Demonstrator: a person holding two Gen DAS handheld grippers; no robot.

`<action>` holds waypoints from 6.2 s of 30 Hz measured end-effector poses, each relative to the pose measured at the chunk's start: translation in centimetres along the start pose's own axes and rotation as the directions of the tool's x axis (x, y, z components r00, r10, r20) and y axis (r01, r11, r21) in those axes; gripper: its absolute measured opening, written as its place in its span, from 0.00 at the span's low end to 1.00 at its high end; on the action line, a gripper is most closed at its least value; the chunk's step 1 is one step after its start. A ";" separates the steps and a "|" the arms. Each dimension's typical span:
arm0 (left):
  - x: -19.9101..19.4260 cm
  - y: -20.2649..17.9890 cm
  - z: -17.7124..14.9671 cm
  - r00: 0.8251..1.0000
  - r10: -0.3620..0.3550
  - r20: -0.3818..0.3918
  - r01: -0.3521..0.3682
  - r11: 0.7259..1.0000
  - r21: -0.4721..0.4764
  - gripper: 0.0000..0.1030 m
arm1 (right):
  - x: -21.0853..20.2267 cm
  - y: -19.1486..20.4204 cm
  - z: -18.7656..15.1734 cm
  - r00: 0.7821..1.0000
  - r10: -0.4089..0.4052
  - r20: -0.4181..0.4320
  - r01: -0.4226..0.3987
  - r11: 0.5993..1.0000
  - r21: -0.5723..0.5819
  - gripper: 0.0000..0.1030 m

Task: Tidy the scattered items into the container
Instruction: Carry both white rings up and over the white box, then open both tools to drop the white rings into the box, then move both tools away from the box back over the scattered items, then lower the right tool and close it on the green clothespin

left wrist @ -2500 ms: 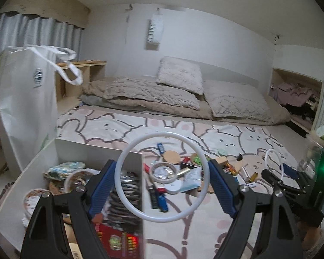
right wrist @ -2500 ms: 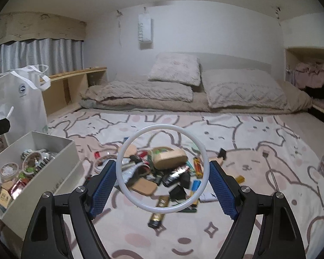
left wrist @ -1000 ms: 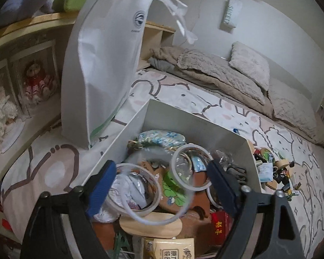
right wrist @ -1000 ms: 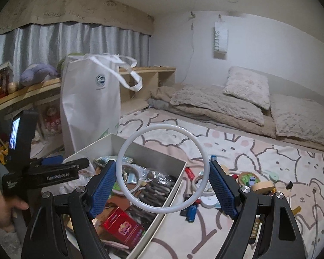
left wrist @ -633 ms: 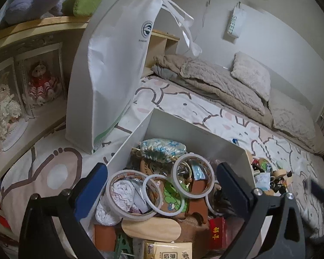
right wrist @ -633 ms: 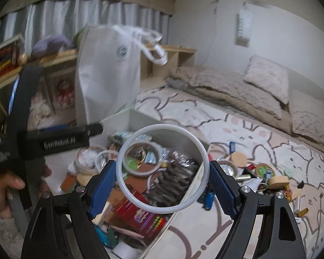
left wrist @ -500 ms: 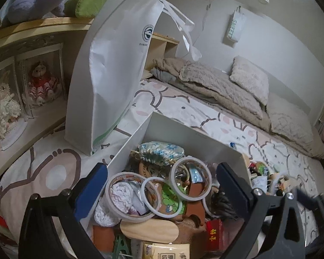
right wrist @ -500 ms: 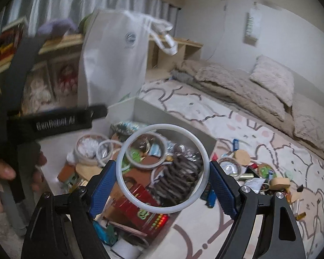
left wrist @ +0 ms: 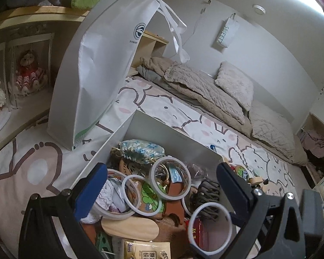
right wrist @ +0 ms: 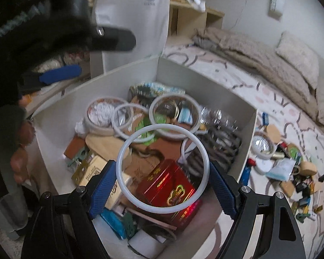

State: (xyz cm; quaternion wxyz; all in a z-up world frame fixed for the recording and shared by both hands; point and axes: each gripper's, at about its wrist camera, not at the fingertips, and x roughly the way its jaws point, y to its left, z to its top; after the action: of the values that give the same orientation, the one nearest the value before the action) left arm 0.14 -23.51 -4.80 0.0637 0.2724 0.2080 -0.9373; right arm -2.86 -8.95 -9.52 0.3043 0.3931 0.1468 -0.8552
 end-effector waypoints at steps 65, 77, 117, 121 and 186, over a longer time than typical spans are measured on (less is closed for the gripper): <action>1.5 -1.0 -0.9 0.996 0.087 -0.039 -0.083 0.993 0.087 1.00 | -0.4 -3.9 -0.2 0.995 0.002 0.100 -0.012 0.995 0.097 1.00; 1.6 -1.7 -1.2 0.994 0.102 -0.035 -0.097 0.990 0.105 1.00 | -1.6 -6.2 0.0 0.985 -0.038 0.167 0.012 0.988 0.152 1.00; 3.4 -9.8 -4.2 1.000 0.010 0.003 -0.010 0.966 0.259 1.00 | -11.4 -23.3 -9.7 0.892 -0.400 0.211 0.284 0.859 0.426 1.00; 3.6 -10.4 -4.6 1.000 -0.005 0.005 0.004 0.964 0.267 1.00 | -12.1 -24.3 -10.9 0.879 -0.430 0.206 0.307 0.841 0.446 1.00; 9.0 -24.5 -19.5 0.925 -0.193 -0.328 0.335 0.822 0.461 0.99 | 1.5 -32.3 -18.2 0.923 -0.359 -0.141 0.377 0.759 0.530 0.54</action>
State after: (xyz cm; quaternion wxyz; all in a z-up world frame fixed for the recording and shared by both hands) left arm -3.72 6.91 -15.91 -0.1708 0.3712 -0.0041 -0.9127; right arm -13.55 24.30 -22.04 0.0029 0.4401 -0.0251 -0.8976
